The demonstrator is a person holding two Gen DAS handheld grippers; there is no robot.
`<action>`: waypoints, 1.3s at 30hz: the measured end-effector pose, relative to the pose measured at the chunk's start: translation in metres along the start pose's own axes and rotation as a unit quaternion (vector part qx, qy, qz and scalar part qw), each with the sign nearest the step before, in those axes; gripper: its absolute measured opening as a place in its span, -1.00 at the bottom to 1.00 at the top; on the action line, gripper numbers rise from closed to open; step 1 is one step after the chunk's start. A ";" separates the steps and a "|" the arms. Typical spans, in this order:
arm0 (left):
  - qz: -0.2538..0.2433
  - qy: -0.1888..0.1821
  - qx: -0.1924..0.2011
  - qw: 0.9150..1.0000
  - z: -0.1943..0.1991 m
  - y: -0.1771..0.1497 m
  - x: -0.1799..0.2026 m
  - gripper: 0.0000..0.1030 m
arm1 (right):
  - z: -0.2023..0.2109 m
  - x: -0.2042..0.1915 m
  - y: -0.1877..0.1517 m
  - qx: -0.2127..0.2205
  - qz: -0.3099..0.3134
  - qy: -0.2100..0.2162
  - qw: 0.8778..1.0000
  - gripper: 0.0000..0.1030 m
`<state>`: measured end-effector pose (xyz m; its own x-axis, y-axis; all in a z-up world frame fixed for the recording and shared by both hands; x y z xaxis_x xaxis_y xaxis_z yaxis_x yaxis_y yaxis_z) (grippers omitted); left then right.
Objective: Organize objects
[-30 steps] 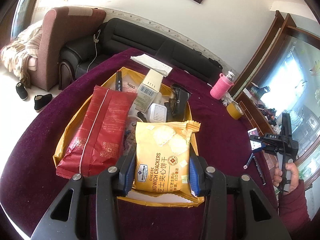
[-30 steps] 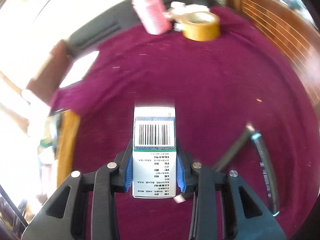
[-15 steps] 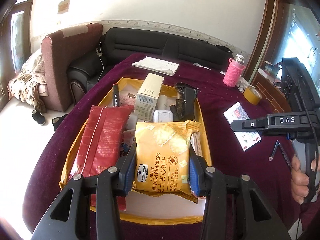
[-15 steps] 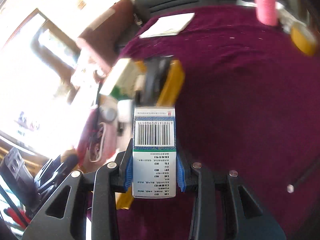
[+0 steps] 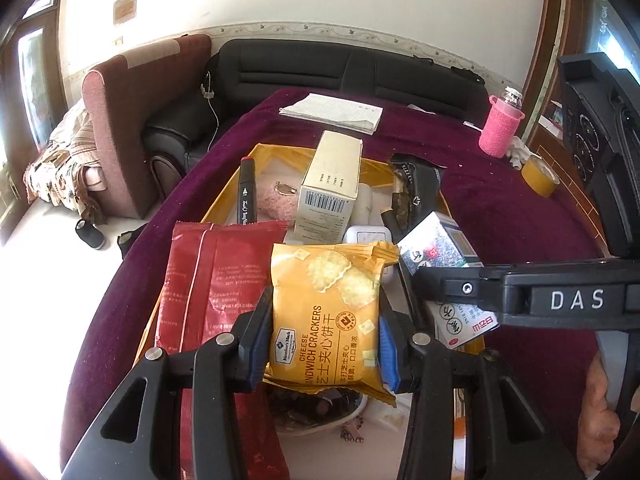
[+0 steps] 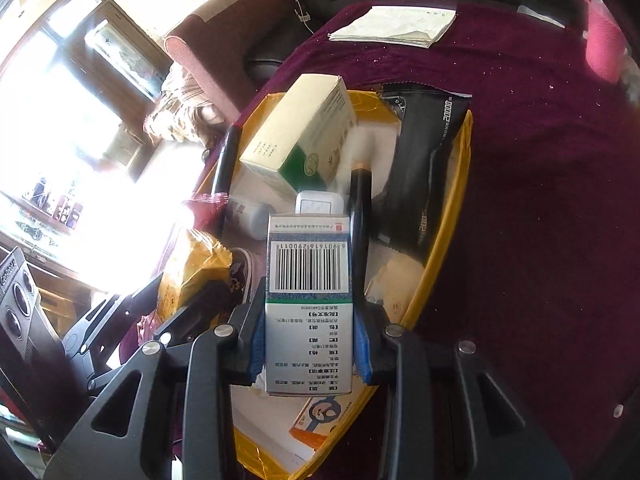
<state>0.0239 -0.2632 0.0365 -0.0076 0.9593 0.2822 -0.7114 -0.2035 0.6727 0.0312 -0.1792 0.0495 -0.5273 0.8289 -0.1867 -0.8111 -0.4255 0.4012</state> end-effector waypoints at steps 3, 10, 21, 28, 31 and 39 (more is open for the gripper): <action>-0.005 0.000 -0.003 1.000 -0.005 0.002 0.003 -0.24 | -0.007 -0.002 0.003 -0.004 -0.002 -0.005 1.000 -0.37; -0.007 -0.004 -0.010 1.000 -0.014 0.002 0.004 -0.24 | -0.019 0.001 0.010 -0.009 -0.009 -0.013 1.000 -0.37; 0.010 -0.013 -0.006 1.000 -0.012 -0.003 0.002 -0.22 | -0.023 -0.005 0.016 0.000 -0.002 -0.007 1.000 -0.36; -0.006 0.030 0.084 0.996 0.032 0.001 0.011 0.47 | 0.012 -0.014 0.017 0.061 0.009 0.004 0.998 -0.20; -0.024 0.081 0.156 0.984 0.070 0.003 0.019 0.55 | 0.049 -0.007 0.015 0.129 0.008 -0.023 0.991 0.00; 0.060 -0.079 0.226 0.969 0.109 0.009 0.009 0.98 | 0.094 0.012 -0.023 0.262 0.033 -0.176 0.948 0.50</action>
<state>0.0940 -0.2781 0.1194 0.0610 0.8890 0.4539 -0.3307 -0.4110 0.8495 0.0676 -0.1256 0.1221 -0.3814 0.9155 0.1283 -0.4933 -0.3189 0.8093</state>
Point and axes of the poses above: each gripper's, at about its wrist camera, not at the fingertips, and z roughly against the way its jaws point, x to its right, y to its top, the point moved 5 cm from there along -z, roughly the way its jaws point, and after that the axes turned 14 degrees about -y, right-handed, at the moved point
